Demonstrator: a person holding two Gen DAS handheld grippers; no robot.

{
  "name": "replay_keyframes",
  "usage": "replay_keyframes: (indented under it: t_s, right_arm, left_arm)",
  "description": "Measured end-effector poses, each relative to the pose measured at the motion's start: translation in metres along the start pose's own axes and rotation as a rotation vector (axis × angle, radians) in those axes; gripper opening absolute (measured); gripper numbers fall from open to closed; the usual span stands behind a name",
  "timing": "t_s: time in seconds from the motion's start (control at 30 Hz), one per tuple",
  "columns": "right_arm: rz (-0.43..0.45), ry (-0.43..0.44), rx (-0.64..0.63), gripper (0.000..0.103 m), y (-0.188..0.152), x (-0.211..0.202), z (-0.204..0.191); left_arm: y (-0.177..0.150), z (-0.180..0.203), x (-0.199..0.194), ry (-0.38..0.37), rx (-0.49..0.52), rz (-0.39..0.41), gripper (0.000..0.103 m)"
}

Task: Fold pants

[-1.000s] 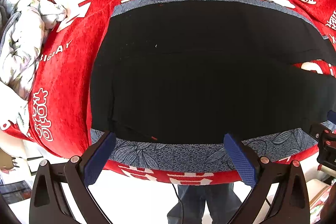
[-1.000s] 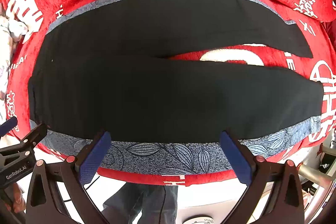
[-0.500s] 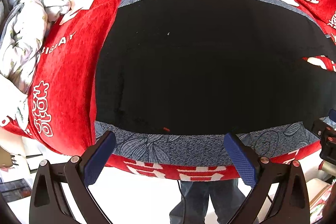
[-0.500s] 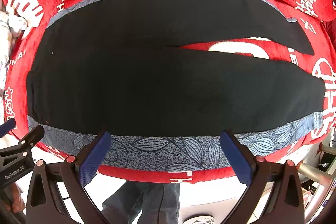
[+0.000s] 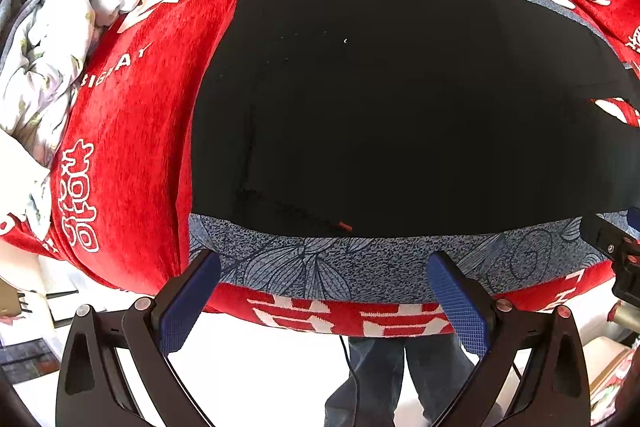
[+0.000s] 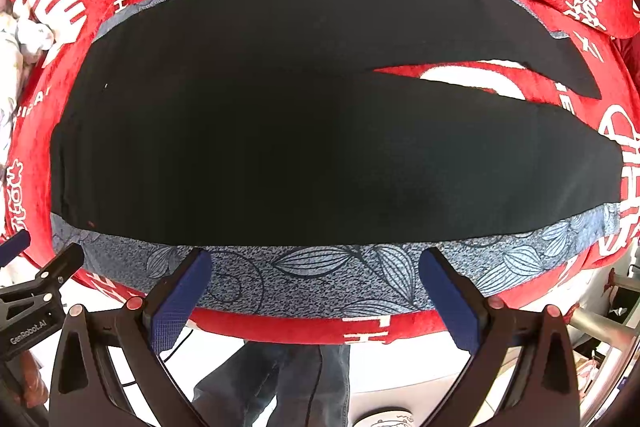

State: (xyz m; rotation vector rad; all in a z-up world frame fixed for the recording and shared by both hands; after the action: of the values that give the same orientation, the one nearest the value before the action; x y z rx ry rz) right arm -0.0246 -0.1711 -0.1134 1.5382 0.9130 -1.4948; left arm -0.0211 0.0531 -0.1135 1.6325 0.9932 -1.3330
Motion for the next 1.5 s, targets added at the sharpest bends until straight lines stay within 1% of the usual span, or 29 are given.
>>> replay_keyframes:
  t_s: [0.23,0.5,0.7,0.8,0.83,0.87,0.9,1.0,1.07,1.1,1.13,1.17,1.23,1.3,1.4,1.5]
  right_arm:
    - [0.004,0.011,0.007,0.103,-0.003,0.0,-0.005]
    - [0.006,0.068,0.027,0.103,-0.007,-0.003,-0.011]
    - [0.01,0.089,0.033,0.103,-0.008,-0.004,-0.014]
    - [0.014,0.122,0.042,0.103,-0.009,-0.006,-0.015]
    - [0.015,0.144,0.047,0.103,-0.009,-0.006,-0.016]
    - [0.017,0.192,0.058,0.103,-0.01,-0.007,-0.017]
    - [0.019,0.263,0.076,0.103,-0.012,-0.008,-0.018]
    - [0.008,0.485,0.155,0.103,-0.025,-0.006,-0.016]
    - [-0.019,0.574,0.208,0.102,-0.038,0.005,-0.012]
    - [-0.039,0.61,0.23,0.1,-0.046,0.013,-0.011]
    - [-0.063,0.648,0.254,0.096,-0.053,0.022,-0.01]
    - [-0.087,0.687,0.284,0.089,-0.06,0.031,-0.01]
    - [-0.119,0.752,0.335,0.083,-0.07,0.046,-0.01]
    - [-0.125,0.798,0.385,0.083,-0.075,0.062,-0.01]
    - [-0.116,0.85,0.433,0.084,-0.074,0.074,-0.01]
    - [-0.107,0.897,0.437,0.084,-0.076,0.071,-0.007]
  left_arm:
    - [-0.002,-0.008,0.004,0.0,-0.003,-0.002,0.103]
    - [-0.003,-0.01,0.002,-0.003,-0.019,0.001,0.103]
    - [-0.006,-0.011,0.001,-0.005,-0.023,0.0,0.103]
    - [-0.009,-0.012,0.001,-0.022,-0.026,0.002,0.103]
    - [-0.011,-0.014,0.0,-0.046,-0.035,0.009,0.103]
    - [-0.013,-0.017,0.0,-0.077,-0.048,0.016,0.103]
    - [-0.017,-0.024,-0.001,-0.142,-0.082,0.028,0.103]
    - [-0.028,-0.048,0.0,-0.289,-0.182,0.054,0.103]
    - [-0.039,-0.066,0.011,-0.366,-0.239,0.037,0.103]
    - [-0.045,-0.073,0.018,-0.402,-0.267,0.027,0.103]
    - [-0.052,-0.08,0.027,-0.434,-0.301,0.013,0.103]
    - [-0.057,-0.086,0.035,-0.458,-0.33,0.0,0.103]
    - [-0.067,-0.095,0.055,-0.524,-0.401,-0.025,0.103]
    - [-0.071,-0.098,0.066,-0.585,-0.457,-0.024,0.103]
    - [-0.064,-0.097,0.078,-0.675,-0.529,0.004,0.103]
    - [-0.057,-0.095,0.082,-0.689,-0.551,0.014,0.103]
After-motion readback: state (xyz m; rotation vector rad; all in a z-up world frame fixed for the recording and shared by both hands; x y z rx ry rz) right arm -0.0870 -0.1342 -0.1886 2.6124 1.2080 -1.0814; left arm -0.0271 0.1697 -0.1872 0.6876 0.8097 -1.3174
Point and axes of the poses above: each gripper's, at about its wrist camera, not at the fingertips, and x roughly the way its jaws point, z to its right, y to its top, the point moved 5 cm from there along x, roughly the way its jaws point
